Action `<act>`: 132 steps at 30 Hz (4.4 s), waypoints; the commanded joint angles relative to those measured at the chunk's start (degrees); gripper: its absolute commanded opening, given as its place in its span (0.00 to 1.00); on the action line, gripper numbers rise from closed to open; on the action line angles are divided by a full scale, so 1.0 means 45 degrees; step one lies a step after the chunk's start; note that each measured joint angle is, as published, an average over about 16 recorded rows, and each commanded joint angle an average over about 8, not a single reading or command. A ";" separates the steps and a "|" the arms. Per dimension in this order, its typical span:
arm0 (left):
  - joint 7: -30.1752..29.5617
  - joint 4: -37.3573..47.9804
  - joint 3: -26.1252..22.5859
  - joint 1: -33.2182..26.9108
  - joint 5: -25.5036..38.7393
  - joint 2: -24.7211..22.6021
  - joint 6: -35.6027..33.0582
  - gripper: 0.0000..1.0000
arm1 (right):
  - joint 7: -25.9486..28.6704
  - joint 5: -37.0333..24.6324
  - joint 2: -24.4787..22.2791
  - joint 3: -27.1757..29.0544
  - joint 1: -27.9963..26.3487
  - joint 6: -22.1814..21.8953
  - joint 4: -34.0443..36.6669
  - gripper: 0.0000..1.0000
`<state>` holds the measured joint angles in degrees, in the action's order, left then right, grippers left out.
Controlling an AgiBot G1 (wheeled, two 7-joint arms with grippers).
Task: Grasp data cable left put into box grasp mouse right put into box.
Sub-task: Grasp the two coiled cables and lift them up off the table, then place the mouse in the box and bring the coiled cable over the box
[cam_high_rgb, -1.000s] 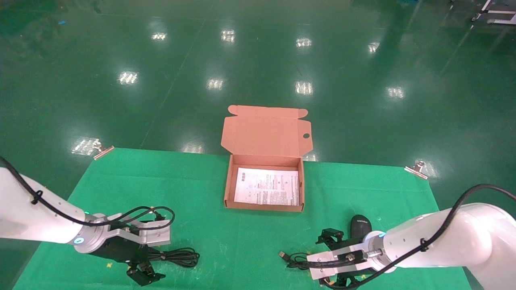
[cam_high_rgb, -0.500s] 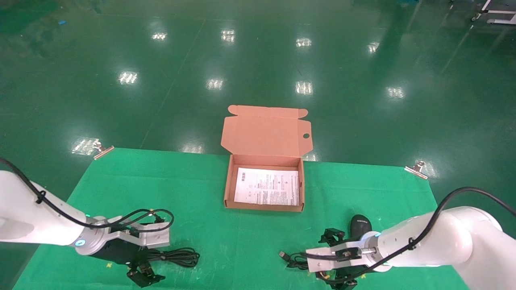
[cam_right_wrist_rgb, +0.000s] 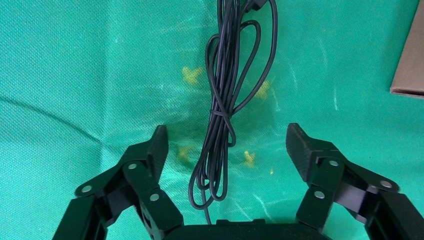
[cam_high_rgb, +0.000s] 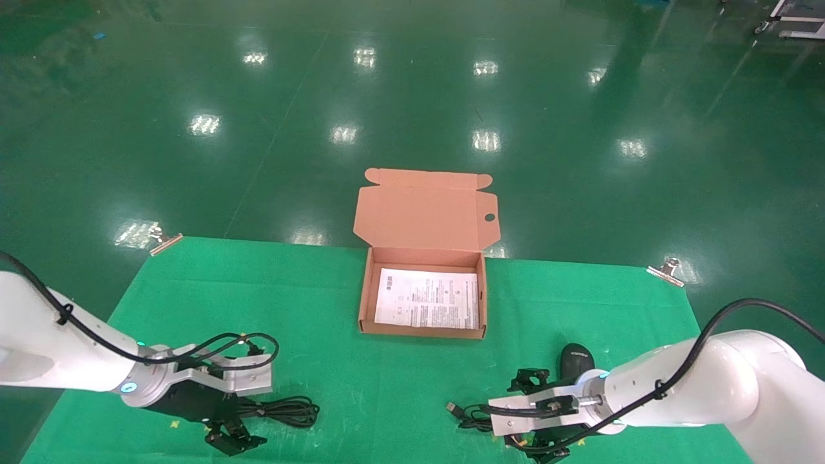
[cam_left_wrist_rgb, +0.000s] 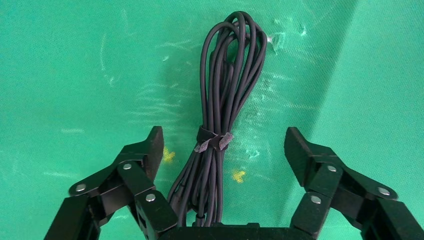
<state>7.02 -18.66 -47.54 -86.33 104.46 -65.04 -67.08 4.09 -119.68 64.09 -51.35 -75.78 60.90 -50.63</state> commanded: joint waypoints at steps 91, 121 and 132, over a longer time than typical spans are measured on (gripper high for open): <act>-0.1491 -0.5771 0.1120 -0.4239 0.1580 0.0850 0.3470 0.00 | -0.0256 0.2596 0.2815 0.3004 -0.7055 -0.3170 0.2560 0.00; -0.5087 -0.8816 0.0440 -0.3038 0.3800 0.2582 0.2001 0.00 | 0.1333 0.4530 0.3163 -0.1216 -0.5068 -0.4221 0.2235 0.00; -0.5436 -0.9184 0.0424 -0.2937 0.3986 0.2666 0.1951 0.00 | 0.2234 0.5892 0.3162 -0.2814 -0.4502 -0.5057 0.3171 0.00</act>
<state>-17.38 -59.92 -45.63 -99.57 122.37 -53.06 -58.29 14.33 -93.55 78.34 -64.03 -96.15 38.11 -36.11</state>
